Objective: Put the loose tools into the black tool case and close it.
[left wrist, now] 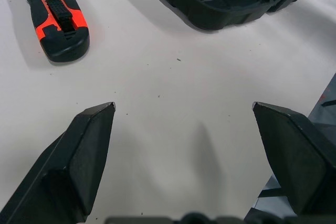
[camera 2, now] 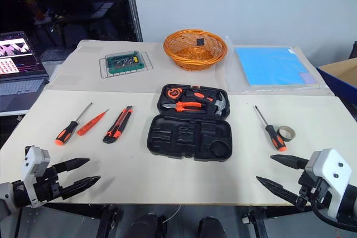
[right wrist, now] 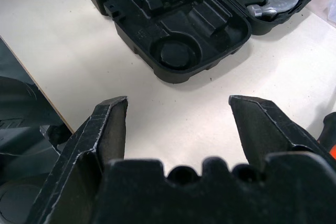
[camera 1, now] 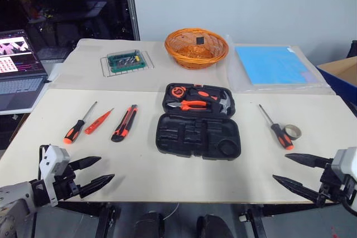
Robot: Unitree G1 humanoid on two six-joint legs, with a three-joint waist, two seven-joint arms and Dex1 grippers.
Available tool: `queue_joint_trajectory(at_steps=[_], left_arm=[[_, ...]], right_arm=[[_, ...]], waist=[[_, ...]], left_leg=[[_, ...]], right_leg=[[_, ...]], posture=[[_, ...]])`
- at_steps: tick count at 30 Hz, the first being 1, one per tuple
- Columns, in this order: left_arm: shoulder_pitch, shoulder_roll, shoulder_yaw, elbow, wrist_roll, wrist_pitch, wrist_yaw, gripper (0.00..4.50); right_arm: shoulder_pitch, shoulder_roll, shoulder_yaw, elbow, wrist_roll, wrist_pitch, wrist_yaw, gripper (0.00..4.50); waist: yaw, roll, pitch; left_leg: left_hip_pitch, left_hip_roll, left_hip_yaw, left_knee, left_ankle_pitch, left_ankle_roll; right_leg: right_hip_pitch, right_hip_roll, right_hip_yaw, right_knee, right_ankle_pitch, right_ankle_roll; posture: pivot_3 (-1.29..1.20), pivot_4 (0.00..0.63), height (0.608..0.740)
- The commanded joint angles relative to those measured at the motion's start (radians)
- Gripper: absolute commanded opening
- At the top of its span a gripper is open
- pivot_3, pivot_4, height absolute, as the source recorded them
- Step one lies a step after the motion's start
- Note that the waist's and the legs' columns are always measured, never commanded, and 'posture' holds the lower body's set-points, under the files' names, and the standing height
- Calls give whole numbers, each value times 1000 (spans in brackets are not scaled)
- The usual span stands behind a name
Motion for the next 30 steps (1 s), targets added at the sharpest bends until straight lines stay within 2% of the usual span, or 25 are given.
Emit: queue_joint_trajectory(at_steps=[1, 5, 7, 8, 10, 13, 14, 20, 25, 30], left_arm=[[-69, -20, 26, 17, -6, 10, 86, 4500], [-239, -106, 64, 45, -49, 127, 355, 4500], [-324, -110, 73, 92, -31, 192, 462, 4500], [-359, -107, 82, 113, -38, 222, 500, 4500], [-402, -82, 84, 147, -31, 265, 538, 4500], [-472, -24, 92, 214, -18, 337, 583, 4500], [-490, 1, 89, 239, -11, 354, 582, 4500], [-560, 194, -27, 418, 86, 380, 464, 4500], [-647, 240, -116, 546, 142, 372, 397, 4500], [-750, 238, -220, 655, 223, 346, 367, 4500]], right_arm=[[-76, 10, 43, -7, 19, -34, -53, 3571], [-326, 29, 266, -53, 114, 55, -181, 3571], [-467, 45, 398, -56, 151, 105, -220, 3571], [-530, 50, 451, -50, 178, 135, -233, 3571], [-619, 53, 522, -27, 191, 164, -252, 3571], [-717, 41, 598, 11, 213, 179, -219, 4337], [-739, 39, 615, 20, 206, 169, -210, 4457], [-817, 49, 699, 66, 141, 99, -182, 4457], [-819, 62, 721, 76, 122, 74, -191, 4457], [-802, 65, 726, 62, 115, 72, -216, 4457]], waist=[[0, 0, 0], [-6, -1, 1], [-7, -2, 2], [-8, -2, 2], [-7, -3, 2], [-1, -6, 3], [2, -6, 3], [-1, -7, 3], [-1, -7, 3], [0, -7, 3]], left_leg=[[0, 0, 0, 0, 0, 0], [2, 1, -1, 0, 1, -1], [-3, 1, -2, 0, 4, -3], [-1, 1, -1, 0, 6, 0], [-2, 0, -1, 0, 9, 5], [-3, -1, -1, 0, 8, 7], [-4, -1, -1, 0, 8, 7], [-12, -3, 0, 0, 6, 7], [-12, -2, 3, 0, 6, 7], [-12, -2, 4, 0, 7, 6]], right_leg=[[0, 0, 0, 0, 0, 0], [0, 1, 1, 1, 1, 0], [-2, 1, 0, 1, 3, 5], [0, 3, 0, 2, 6, -1], [-2, 6, 0, 2, 6, -1], [-1, 6, -1, 3, 6, -1], [-2, 6, -2, 2, 6, -1], [-10, 6, -3, 3, 6, 0], [-12, 6, -3, 4, 5, 0], [-13, 6, -2, 5, 6, 0]], posture=[[0, 150, 740], [0, 150, 740], [0, 150, 740], [0, 150, 740], [0, 150, 740], [0, 150, 740], [0, 150, 740], [0, 150, 740], [0, 150, 740], [0, 150, 740]])
